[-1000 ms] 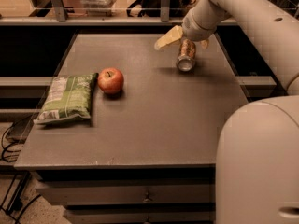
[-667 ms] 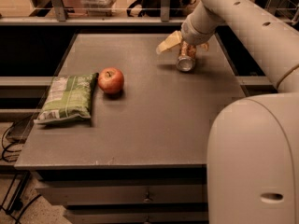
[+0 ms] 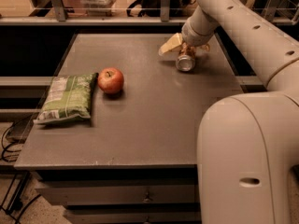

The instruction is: Place orange can upright

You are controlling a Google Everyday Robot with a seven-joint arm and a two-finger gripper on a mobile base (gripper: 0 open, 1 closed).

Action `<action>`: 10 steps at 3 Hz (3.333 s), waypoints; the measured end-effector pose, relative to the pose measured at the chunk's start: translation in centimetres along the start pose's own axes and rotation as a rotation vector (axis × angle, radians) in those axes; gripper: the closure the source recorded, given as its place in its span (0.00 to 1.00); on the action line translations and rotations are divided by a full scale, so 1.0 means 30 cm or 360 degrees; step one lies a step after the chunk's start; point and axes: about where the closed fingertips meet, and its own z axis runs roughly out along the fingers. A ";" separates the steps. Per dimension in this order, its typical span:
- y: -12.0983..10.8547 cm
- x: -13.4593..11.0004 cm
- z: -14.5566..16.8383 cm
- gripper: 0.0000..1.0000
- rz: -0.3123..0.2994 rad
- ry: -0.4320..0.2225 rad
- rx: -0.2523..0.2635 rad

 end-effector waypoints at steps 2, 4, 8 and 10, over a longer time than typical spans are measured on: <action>-0.005 -0.034 -0.020 0.18 -0.0050 -0.0027 0.0056; 0.017 -0.023 -0.027 0.65 -0.0139 0.0009 0.0113; 0.253 0.017 -0.388 1.00 -0.0685 -0.0272 -0.0740; 0.338 0.041 -0.517 1.00 -0.1033 -0.0493 -0.1010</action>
Offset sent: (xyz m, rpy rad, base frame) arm 0.0056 -0.0015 0.0234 -0.0789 -0.0534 0.0229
